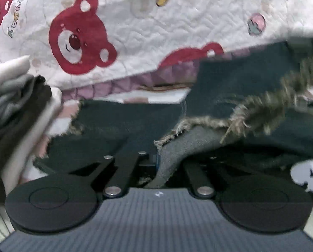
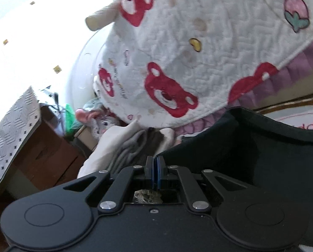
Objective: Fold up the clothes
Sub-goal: 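Lift the frayed hem with the left tool and fold it toward the clothes stack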
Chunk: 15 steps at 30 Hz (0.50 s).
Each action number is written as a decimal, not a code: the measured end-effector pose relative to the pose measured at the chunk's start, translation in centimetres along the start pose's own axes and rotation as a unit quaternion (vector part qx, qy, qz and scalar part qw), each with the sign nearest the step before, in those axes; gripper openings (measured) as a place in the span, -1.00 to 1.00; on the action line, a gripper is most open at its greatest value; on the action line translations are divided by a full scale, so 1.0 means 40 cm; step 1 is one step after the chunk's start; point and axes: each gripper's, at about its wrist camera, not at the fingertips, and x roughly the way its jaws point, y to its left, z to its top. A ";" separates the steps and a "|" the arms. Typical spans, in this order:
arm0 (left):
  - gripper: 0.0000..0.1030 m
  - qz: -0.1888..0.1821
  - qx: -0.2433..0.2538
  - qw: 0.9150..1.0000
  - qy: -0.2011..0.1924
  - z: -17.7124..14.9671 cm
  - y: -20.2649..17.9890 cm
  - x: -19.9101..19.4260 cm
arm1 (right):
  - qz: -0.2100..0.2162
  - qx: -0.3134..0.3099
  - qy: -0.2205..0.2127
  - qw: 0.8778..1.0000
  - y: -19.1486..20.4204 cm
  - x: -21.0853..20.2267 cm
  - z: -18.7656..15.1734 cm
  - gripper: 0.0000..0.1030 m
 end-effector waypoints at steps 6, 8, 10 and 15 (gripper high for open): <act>-0.96 -0.026 -0.193 0.981 0.008 0.141 0.195 0.035 | -0.016 -0.049 -0.016 0.999 0.014 -0.006 -0.010 -0.89; -0.96 0.005 -0.181 0.984 0.003 0.159 0.209 0.049 | -0.038 -0.060 -0.015 0.997 0.015 -0.007 -0.019 -0.89; -0.96 0.014 -0.182 0.983 0.007 0.167 0.225 0.057 | -0.082 -0.110 0.009 0.991 0.023 0.001 -0.036 -0.89; -0.96 0.015 -0.188 0.982 0.012 0.189 0.262 0.044 | -0.211 -0.322 0.117 0.916 0.051 0.052 -0.134 -0.83</act>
